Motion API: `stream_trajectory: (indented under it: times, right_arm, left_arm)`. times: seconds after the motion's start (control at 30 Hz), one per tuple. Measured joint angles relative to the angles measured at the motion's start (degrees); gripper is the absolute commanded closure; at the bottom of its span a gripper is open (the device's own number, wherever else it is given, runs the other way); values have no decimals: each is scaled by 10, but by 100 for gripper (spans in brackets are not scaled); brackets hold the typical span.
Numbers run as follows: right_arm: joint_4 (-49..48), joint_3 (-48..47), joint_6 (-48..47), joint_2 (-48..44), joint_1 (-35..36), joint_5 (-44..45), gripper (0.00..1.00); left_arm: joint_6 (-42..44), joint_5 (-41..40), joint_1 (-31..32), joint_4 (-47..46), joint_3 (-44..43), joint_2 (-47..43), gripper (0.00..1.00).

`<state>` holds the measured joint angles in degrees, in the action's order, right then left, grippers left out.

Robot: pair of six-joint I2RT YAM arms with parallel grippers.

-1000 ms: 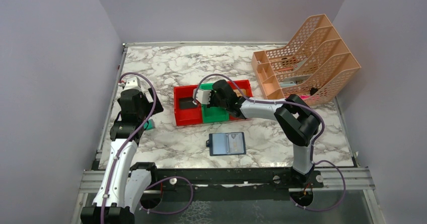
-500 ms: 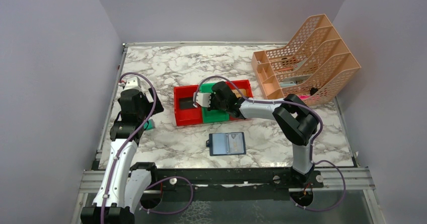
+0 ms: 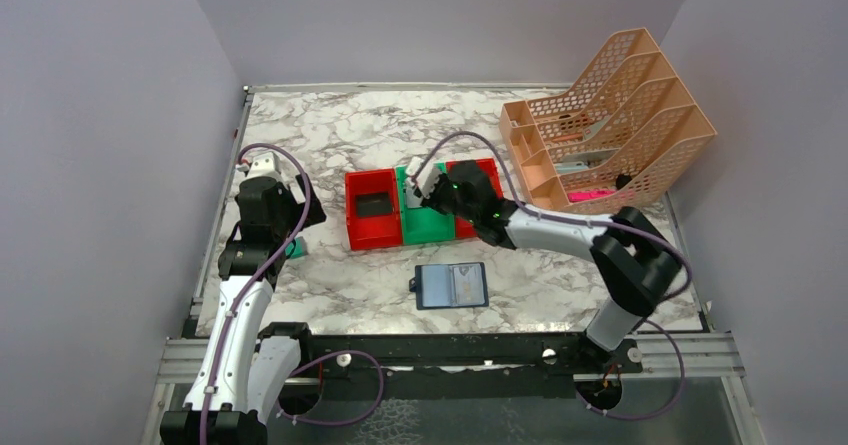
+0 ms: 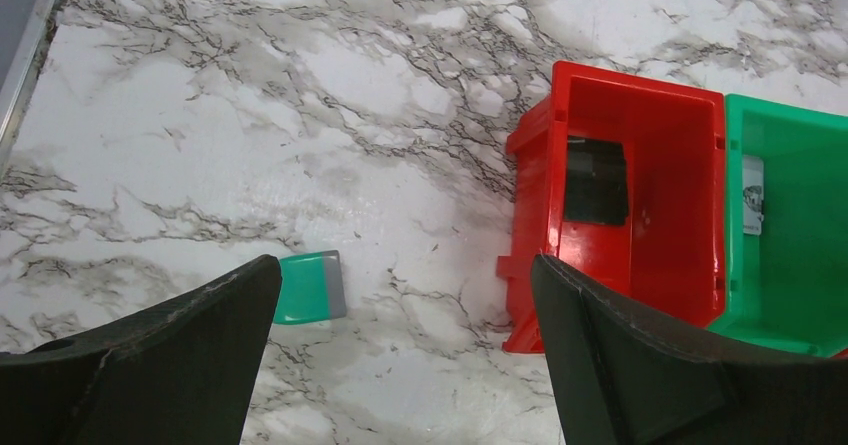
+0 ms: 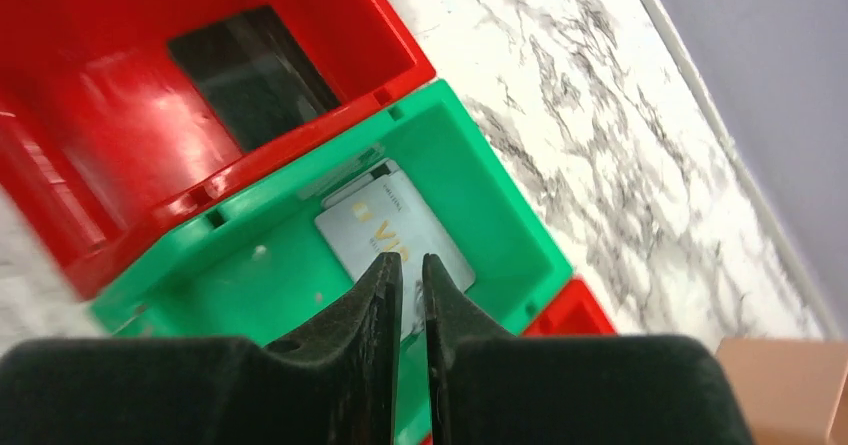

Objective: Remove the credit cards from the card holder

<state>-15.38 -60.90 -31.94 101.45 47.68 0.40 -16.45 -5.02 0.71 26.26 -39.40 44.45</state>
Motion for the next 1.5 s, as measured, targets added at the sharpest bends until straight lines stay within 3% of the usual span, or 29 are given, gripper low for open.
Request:
stream_trajectory:
  times: [0.2,0.33,0.47,0.63,0.9,0.97,1.0,1.2,1.3,1.5]
  right_arm:
    - [-115,176,212,-167,0,32,75]
    - [-48,203,372,-246,2,108,72]
    - [32,250,490,-351,1,145,54]
    - [119,340,622,-460,1,168,53]
    - [187,418,753,-506,1,178,28]
    - [187,417,766,-505,1,174,6]
    - [187,416,770,-503,1,170,0]
    - [189,403,779,-482,1,136,0]
    - [182,407,791,-478,1,111,1]
    - [158,421,819,-469,1,62,21]
  left_arm:
    - [10,31,0,-2,0,2,1]
    - [17,46,0,-4,0,6,1]
    - [25,66,0,-7,0,14,1]
    - [31,93,0,-11,0,24,1]
    - [27,188,21,-47,5,33,1]
    - [20,199,57,-52,5,33,1]
    - [13,197,86,-53,4,31,1]
    - [-39,174,266,-65,-14,34,1]
    - [-73,172,313,-81,-13,45,3]
    - [-140,172,406,-167,19,95,10]
